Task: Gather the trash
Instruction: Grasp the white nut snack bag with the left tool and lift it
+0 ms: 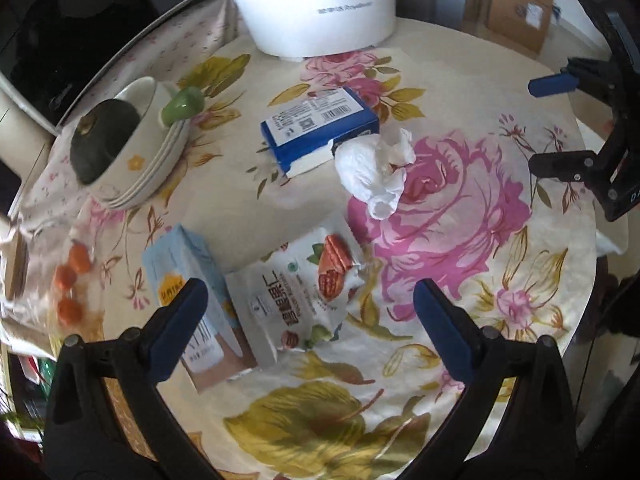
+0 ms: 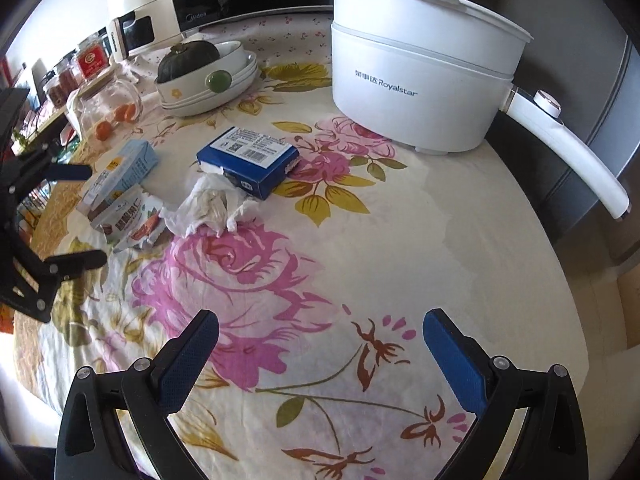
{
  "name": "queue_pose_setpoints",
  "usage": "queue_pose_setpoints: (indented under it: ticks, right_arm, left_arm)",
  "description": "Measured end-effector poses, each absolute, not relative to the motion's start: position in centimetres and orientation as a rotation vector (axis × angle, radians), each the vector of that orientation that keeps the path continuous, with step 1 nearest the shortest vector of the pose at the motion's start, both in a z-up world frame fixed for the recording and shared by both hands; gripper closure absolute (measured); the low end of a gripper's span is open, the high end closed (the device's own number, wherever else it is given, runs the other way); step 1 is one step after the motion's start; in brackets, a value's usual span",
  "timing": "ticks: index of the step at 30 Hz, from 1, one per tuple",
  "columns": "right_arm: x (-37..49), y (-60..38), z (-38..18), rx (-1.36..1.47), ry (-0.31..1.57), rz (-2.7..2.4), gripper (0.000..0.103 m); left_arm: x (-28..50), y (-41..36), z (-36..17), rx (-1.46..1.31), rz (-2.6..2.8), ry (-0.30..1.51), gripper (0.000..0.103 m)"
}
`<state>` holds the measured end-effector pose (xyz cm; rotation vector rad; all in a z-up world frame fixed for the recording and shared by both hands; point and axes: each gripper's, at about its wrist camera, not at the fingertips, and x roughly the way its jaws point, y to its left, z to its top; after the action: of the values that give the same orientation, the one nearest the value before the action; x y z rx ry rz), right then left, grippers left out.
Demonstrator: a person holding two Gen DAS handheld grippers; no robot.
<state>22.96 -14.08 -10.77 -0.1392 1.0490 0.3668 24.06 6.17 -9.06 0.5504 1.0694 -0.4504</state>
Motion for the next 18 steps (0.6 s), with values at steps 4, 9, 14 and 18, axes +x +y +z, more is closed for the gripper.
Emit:
queue_pose_setpoints:
  ticks: [4,9,14,18]
  right_arm:
    - [22.6,-16.0,-11.7,-0.132,1.077,0.346,0.0]
    - [21.9,-18.2,-13.4,-0.127,1.122,0.307,0.0]
    - [21.4,-19.6,-14.1,-0.111,1.14,0.279,0.0]
    - [20.7,-19.9,-13.4,-0.1,1.128,0.279,0.0]
  left_arm:
    - [26.5,5.3,-11.9,0.683,-0.487,1.19,0.001]
    - [27.7,4.5,-13.9,0.739,-0.509,1.226,0.0]
    - [29.3,6.0,-14.3,0.48,-0.511,1.3,0.0]
    - [27.8,5.7,-14.3,0.402,-0.505,1.29,0.0]
